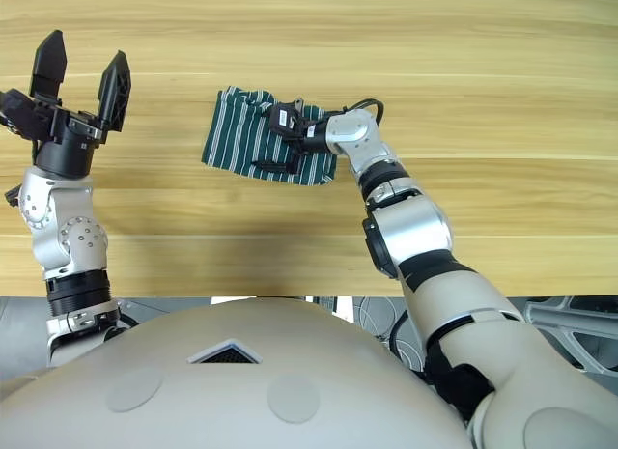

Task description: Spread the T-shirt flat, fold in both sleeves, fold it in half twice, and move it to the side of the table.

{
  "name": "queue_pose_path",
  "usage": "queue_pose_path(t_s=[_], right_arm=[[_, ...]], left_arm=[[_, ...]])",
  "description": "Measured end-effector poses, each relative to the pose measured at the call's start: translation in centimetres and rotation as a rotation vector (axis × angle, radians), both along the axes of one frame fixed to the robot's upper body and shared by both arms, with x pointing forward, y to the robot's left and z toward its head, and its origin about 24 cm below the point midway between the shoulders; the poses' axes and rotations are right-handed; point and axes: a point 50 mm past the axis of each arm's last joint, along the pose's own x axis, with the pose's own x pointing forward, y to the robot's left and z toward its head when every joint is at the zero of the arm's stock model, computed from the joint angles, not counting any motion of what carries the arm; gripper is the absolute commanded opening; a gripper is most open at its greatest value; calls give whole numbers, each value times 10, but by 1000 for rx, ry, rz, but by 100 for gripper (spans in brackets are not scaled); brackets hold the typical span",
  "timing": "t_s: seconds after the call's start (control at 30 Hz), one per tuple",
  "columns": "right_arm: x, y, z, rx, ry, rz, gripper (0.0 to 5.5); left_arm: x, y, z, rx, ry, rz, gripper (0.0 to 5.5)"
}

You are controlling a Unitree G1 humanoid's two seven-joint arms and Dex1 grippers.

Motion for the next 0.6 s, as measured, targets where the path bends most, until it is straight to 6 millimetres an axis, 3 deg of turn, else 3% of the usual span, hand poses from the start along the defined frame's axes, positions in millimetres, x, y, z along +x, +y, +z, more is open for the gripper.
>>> queue_pose_path(t_s=[0.07,0.2,0.4,0.5,0.6], right_arm=[[2,-8,0,-7,-10,-48,540],[10,-60,-5,-6,13,-348,540],[4,-177,-5,-62,-1,-1081,540],[-5,-202,-5,-79,-22,-1253,540],[-9,-211,-5,-90,-33,-1302,540]], left_arm=[[0,0,0,1,1,0,538],[0,1,0,2,-5,5,538],[-1,1,0,3,-19,13,538],[-3,-1,-1,8,-24,13,538],[-4,-3,-4,12,-25,11,538]])
